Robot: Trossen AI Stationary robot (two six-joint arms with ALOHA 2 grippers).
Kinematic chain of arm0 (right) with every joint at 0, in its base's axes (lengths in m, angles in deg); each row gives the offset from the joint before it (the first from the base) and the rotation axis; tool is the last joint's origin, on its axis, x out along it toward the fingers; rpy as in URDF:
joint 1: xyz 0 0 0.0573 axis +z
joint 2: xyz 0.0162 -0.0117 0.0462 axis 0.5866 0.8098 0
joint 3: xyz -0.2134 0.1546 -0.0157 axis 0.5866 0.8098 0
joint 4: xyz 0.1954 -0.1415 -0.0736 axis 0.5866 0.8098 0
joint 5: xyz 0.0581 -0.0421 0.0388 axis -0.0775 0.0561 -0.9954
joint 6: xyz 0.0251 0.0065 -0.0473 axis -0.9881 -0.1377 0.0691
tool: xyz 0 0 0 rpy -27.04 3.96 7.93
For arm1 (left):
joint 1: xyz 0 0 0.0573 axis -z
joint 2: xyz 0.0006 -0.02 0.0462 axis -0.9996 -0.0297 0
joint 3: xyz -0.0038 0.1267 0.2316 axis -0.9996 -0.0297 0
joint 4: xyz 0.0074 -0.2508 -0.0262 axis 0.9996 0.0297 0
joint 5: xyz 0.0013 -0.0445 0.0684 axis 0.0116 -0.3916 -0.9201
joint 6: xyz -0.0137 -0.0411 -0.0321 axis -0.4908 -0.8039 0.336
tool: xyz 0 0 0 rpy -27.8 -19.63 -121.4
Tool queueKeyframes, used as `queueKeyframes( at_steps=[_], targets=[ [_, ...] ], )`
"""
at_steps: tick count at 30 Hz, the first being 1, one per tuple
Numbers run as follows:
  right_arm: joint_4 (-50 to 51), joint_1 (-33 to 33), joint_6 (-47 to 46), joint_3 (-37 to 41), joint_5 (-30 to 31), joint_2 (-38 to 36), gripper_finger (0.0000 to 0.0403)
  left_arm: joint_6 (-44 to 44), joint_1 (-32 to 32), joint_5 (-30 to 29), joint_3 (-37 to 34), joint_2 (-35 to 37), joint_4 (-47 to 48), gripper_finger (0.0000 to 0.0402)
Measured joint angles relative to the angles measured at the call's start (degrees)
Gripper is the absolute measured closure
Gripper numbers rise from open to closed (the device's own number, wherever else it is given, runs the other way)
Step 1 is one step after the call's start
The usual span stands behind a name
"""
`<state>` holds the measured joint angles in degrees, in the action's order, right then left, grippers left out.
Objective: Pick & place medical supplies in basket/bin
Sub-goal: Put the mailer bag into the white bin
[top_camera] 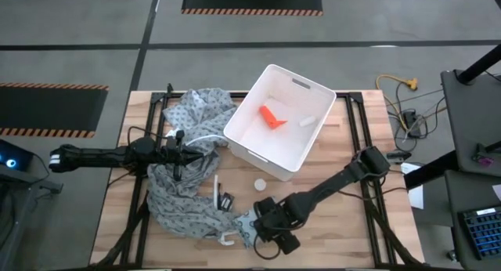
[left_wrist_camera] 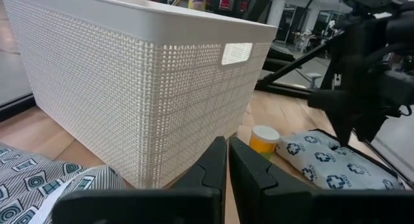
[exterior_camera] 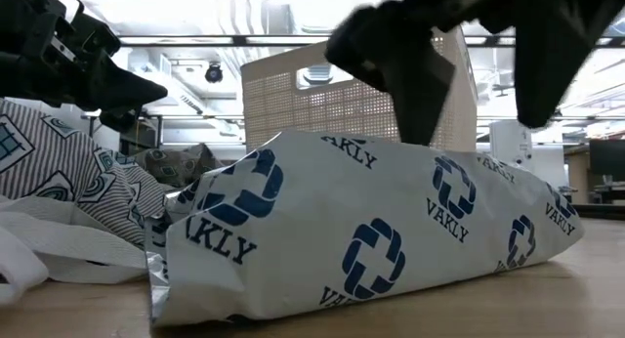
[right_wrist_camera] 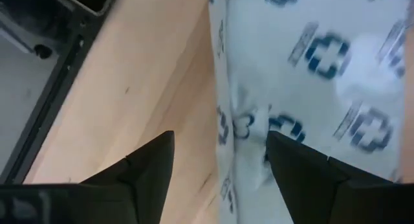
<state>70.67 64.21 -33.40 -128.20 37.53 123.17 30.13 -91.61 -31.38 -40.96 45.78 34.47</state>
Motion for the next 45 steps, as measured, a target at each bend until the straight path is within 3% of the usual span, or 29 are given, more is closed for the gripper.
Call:
queueKeyframes(
  at_steps=[9,18,22,27,33,39,45],
  targets=[
    [-4.0,-0.5,-4.4,4.8,0.3,-0.2,0.0164,-0.7,0.0,0.0,0.0,0.0,0.0,0.0402],
    [-15.5,-0.3,-2.8,12.8,7.6,-0.7,0.0188,-1.5,0.0,0.0,0.0,0.0,0.0,0.0402],
    [-15.6,-0.4,-1.6,14.6,9.0,-0.7,0.0218,-1.5,0.0,0.0,0.0,0.0,0.0,0.0402],
    [-16.4,-0.5,0.4,16.0,10.1,-0.9,0.0289,-1.5,0.0,0.0,0.0,0.0,0.0,0.0402],
    [-16.5,-0.7,-0.2,16.3,5.7,-0.9,0.0382,-1.5,0.0,0.0,0.0,0.0,0.0,0.0402],
    [-14.8,-0.8,-3.8,15.4,2.0,-2.3,0.0394,-1.5,0.0,0.0,0.0,0.0,0.0,0.0402],
    [-12.3,-1.4,-4.6,15.3,-1.5,-8.7,0.0396,-1.5,0.0,0.0,0.0,0.0,0.0,0.0402]
  ],
)
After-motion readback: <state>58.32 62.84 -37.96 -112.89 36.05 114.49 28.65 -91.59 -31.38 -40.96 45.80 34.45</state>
